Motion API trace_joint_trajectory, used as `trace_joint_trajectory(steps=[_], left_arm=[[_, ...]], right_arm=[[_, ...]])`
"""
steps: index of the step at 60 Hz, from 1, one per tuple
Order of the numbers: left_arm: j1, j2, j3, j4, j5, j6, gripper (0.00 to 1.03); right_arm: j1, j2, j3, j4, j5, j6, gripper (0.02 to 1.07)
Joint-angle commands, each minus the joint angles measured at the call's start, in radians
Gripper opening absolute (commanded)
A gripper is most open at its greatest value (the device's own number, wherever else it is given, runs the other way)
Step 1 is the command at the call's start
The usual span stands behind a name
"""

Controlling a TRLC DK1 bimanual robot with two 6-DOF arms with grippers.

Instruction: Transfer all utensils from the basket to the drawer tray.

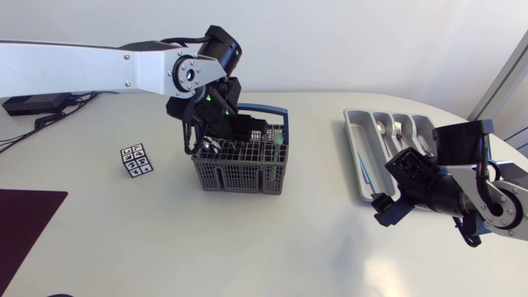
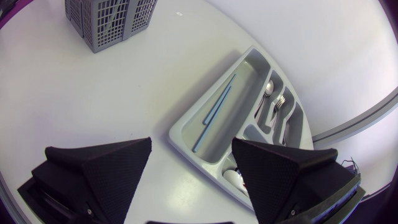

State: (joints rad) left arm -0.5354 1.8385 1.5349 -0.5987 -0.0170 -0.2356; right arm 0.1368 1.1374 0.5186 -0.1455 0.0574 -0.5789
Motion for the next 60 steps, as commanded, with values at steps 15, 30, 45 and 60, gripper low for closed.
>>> trace_joint_trajectory(steps=[15,30,45,60], left_arm=[[0.002,0.053,0.047,-0.003,-0.009,-0.024,0.23],[0.005,0.053,0.031,-0.003,-0.009,-0.024,0.06],[0.017,0.002,-0.021,0.028,0.0,-0.018,0.04],[0.038,-0.107,-0.117,0.105,0.058,-0.013,0.04]], right_arm=[[0.021,-0.005,-0.011,0.003,0.012,0.025,0.95],[0.03,-0.033,-0.011,-0.014,0.016,0.024,0.95],[0.046,-0.047,-0.014,-0.025,0.03,0.024,0.95],[0.075,-0.051,-0.008,-0.028,0.05,0.03,0.95]])
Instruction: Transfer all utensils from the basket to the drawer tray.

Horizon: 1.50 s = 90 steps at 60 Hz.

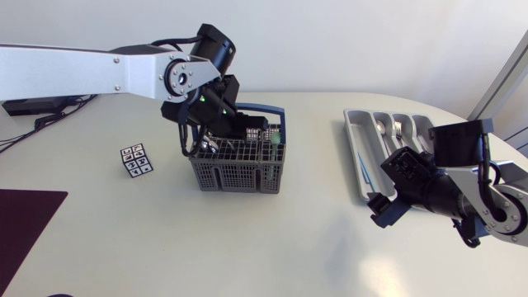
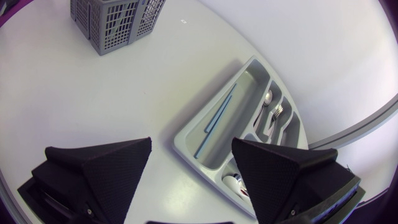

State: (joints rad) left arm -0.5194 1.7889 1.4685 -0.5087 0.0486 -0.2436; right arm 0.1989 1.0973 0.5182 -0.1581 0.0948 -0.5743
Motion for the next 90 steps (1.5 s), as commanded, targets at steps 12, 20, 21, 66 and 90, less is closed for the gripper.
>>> trace_joint_trajectory(steps=[12,20,21,66,90], left_arm=[[0.036,-0.137,-0.129,0.091,0.03,-0.002,0.04],[0.048,-0.189,-0.163,0.121,0.068,-0.002,0.04],[0.052,-0.197,-0.166,0.122,0.083,-0.002,0.04],[-0.041,-0.402,-0.148,0.024,0.455,0.083,0.04],[-0.157,-0.316,-0.109,-0.129,0.649,0.213,0.04]], right_arm=[[0.03,-0.01,0.011,-0.023,0.023,0.034,0.95],[0.051,-0.017,0.026,-0.038,0.023,0.056,0.95],[0.054,-0.019,0.028,-0.038,0.023,0.057,0.95],[0.128,-0.209,0.204,-0.247,-0.461,0.143,0.95],[0.185,-0.129,0.22,-0.256,-0.742,0.134,0.78]])
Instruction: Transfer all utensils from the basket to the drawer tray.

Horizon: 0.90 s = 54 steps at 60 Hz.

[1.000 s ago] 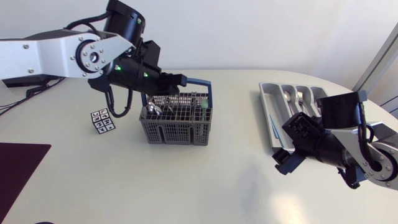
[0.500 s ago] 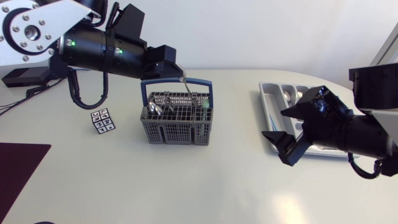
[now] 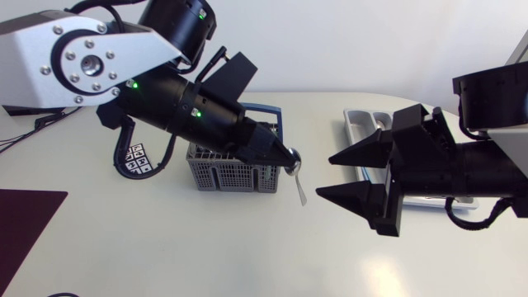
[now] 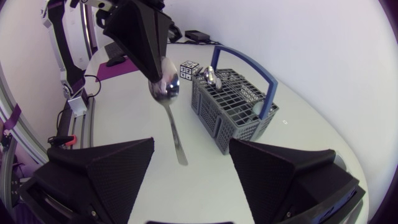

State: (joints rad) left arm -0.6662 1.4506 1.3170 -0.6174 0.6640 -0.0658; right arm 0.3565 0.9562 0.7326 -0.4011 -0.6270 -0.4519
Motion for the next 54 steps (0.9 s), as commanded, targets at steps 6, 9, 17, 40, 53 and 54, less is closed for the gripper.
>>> trace_joint_trajectory(steps=[6,9,17,40,53,54], left_arm=[[-0.012,0.034,0.054,-0.038,0.072,0.038,0.04],[-0.012,0.036,0.054,-0.041,0.078,0.043,0.04],[-0.016,0.036,0.053,-0.041,0.085,0.047,0.04],[-0.023,0.031,0.047,-0.048,0.114,0.049,0.04],[-0.023,0.028,0.045,-0.05,0.115,0.049,0.04],[-0.023,0.028,0.045,-0.05,0.115,0.049,0.04]], right_arm=[[0.056,0.01,-0.01,-0.005,-0.036,0.009,0.68],[0.071,0.009,-0.019,-0.002,-0.036,0.007,0.65],[0.084,0.007,-0.039,0.005,-0.051,0.007,0.63],[0.11,0.021,-0.059,0.062,-0.042,0.025,0.31],[0.119,0.053,-0.058,0.071,-0.043,0.045,0.21],[0.119,0.055,-0.059,0.074,-0.042,0.047,0.2]])
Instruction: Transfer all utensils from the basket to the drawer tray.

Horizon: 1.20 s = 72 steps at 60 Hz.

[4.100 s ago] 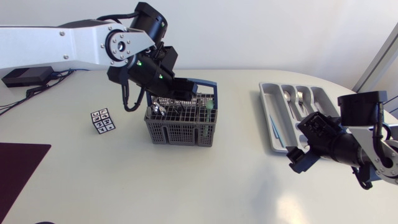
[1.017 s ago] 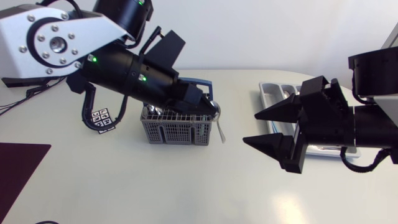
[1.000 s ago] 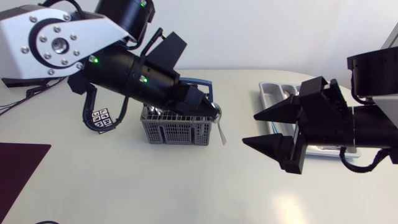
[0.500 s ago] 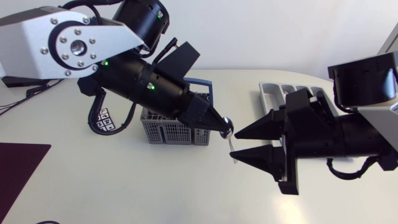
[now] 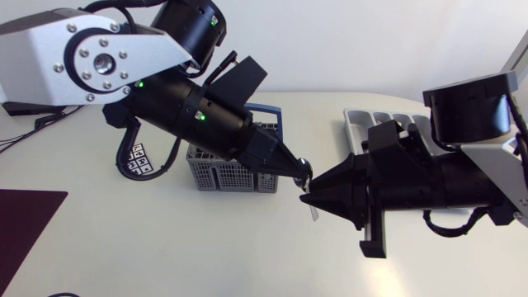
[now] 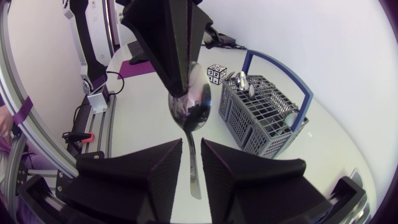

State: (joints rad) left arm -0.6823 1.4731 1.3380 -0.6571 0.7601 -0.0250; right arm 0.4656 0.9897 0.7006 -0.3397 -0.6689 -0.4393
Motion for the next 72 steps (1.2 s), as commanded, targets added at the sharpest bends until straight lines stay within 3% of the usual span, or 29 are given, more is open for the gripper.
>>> trace_joint_trajectory(steps=[1,7,15,24,28,37,51,55,63,72], left_arm=[[-0.006,0.006,0.024,-0.01,0.019,0.008,0.04],[-0.006,0.006,0.024,-0.01,0.019,0.008,0.04],[-0.006,0.006,0.023,-0.01,0.019,0.008,0.06],[-0.003,0.006,0.029,-0.013,0.019,0.008,0.35],[0.013,0.003,0.044,-0.016,0.016,0.008,0.58],[0.059,0.001,0.095,-0.016,0.007,0.002,0.78],[0.167,0.015,0.127,-0.01,-0.104,-0.027,0.83],[0.187,0.024,0.124,-0.007,-0.186,-0.033,0.83],[0.225,0.033,0.104,-0.004,-0.297,-0.035,0.83],[0.263,0.067,0.107,-0.004,-0.347,-0.055,0.83]], right_arm=[[0.01,0.021,-0.027,0.015,0.0,0.036,0.18],[0.01,0.021,-0.026,0.025,0.0,0.048,0.08],[0.008,0.013,-0.036,0.034,0.009,0.05,0.08],[0.007,0.003,-0.046,0.027,0.017,0.048,0.08],[0.004,-0.003,-0.047,0.013,0.025,0.044,0.08],[-0.044,-0.016,-0.053,-0.028,0.045,0.001,0.08],[-0.257,-0.025,-0.073,-0.074,0.115,-0.139,0.08],[-0.34,-0.025,-0.082,-0.073,0.163,-0.2,0.08],[-0.498,-0.013,-0.153,0.042,0.319,-0.34,0.08],[-0.686,0.079,-0.188,0.18,0.368,-0.484,0.08]])
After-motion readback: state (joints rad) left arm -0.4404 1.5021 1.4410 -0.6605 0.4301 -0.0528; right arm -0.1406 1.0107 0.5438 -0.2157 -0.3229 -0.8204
